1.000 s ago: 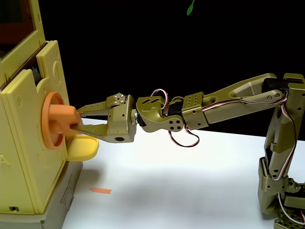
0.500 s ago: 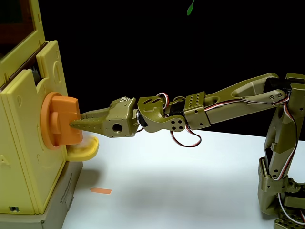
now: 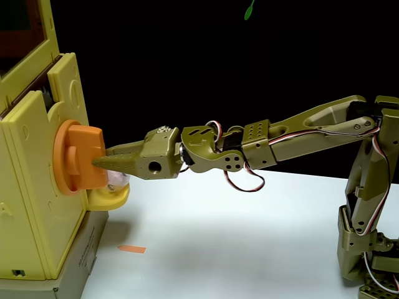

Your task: Turn the button of vending machine.

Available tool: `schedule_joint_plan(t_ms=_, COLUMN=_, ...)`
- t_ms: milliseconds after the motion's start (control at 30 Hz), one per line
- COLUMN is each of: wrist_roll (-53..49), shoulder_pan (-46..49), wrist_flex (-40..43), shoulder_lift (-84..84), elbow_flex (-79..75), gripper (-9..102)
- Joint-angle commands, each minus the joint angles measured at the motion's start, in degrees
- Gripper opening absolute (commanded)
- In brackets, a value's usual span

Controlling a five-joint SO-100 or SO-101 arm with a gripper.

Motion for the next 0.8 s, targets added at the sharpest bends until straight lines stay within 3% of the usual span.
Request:
schedule_joint_plan(t_ms=0, wrist_roll=-0.4, shoulder_pan=-0.4, wrist_flex=-0.1, shoulder_lift=6.4, elbow_flex=1.3, gripper=6)
schedule_joint_plan(t_ms=433, wrist_roll=-0.1, shoulder_pan=-0.1, wrist_flex=-0.2, shoulder_lift=24.7, elbow_flex=19.8, gripper=6)
schedule_joint_plan(t_ms=600, wrist_roll=-0.4, shoulder_pan=-1.6, wrist_flex=-4.1, shoulder_lift=32.4, elbow_flex=27.3, gripper=11)
schedule_joint_plan(t_ms=767, wrist_roll=-1.3, shoulder_pan=-1.9, wrist_flex=-4.6, shoulder_lift=41.0, elbow_flex=35.1, gripper=7)
